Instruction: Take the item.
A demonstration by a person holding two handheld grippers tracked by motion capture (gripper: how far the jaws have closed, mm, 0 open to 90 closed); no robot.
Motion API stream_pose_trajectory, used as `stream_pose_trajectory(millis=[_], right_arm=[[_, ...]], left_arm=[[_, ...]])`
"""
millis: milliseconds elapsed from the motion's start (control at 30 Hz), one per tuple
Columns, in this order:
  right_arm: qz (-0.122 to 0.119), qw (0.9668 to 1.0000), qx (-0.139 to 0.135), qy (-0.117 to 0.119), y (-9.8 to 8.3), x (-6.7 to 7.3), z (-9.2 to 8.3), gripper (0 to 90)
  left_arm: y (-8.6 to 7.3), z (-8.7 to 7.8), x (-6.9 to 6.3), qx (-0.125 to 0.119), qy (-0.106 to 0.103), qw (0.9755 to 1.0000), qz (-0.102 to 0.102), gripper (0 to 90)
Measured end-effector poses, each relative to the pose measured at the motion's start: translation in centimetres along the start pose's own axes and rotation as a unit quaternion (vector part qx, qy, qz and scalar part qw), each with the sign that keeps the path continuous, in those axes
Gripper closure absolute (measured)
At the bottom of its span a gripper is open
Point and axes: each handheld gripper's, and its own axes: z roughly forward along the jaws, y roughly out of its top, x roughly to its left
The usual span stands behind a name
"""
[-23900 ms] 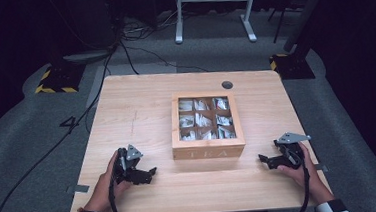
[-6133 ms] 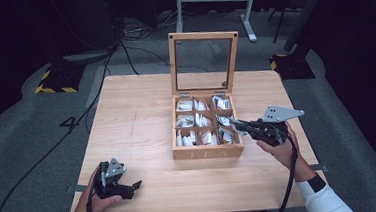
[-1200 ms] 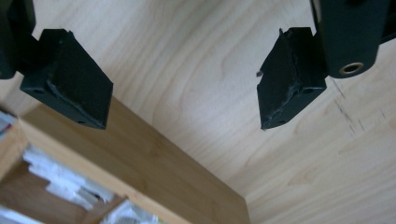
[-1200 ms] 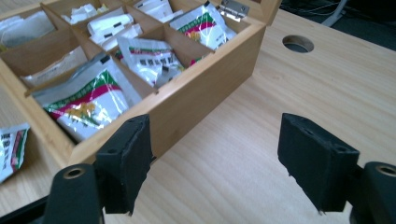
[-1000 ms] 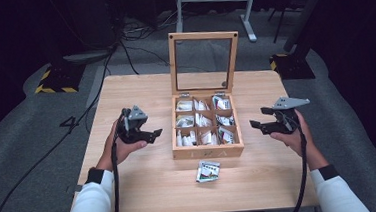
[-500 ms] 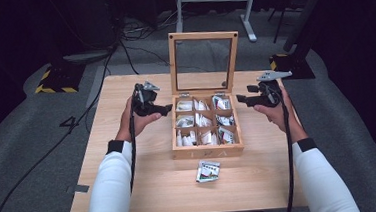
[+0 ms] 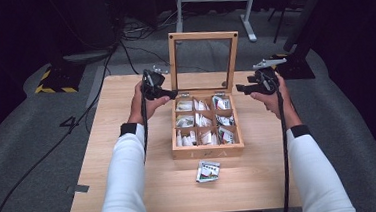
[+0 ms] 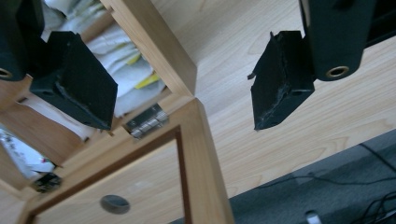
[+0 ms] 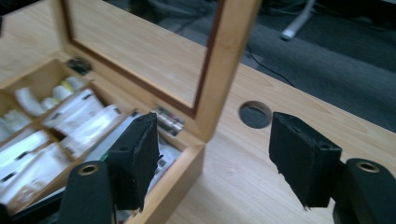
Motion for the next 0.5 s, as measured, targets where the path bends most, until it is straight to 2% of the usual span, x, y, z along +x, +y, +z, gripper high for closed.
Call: stream_pose_trajectory(millis=[33,133,200,333,367,433,500], right_arm=[[0.012,0.9999,-0.007,0.006,0.6,0.1,0.4,34.2],[0.018,0.9996,-0.018,0.012,1.3,0.3,0.9,33.8],[0.020,0.9996,-0.020,0.004,1.6,0.3,1.2,33.4],[0.033,0.9992,-0.020,0.005,1.8,0.0,1.9,33.2],[0.039,0.9990,-0.020,0.009,1.8,-0.1,2.3,33.0],[0.040,0.9991,-0.014,0.007,1.8,-0.3,2.9,33.1],[0.042,0.9990,-0.011,0.006,1.8,-0.5,3.4,33.1]], left_arm=[[0.4,0.3,0.0,0.003,0.005,1.0000,-0.001,23.0],[0.7,0.5,0.2,0.005,0.006,1.0000,-0.003,23.0],[1.1,0.7,0.6,0.003,0.004,0.9999,-0.011,23.1],[1.5,1.2,0.8,0.005,0.009,0.9999,-0.012,23.3],[1.8,1.6,0.8,-0.002,0.001,0.9998,-0.018,23.3],[2.0,2.0,0.6,-0.004,-0.007,0.9998,-0.017,23.3],[2.2,2.3,0.4,0.000,-0.001,0.9999,-0.011,23.2]])
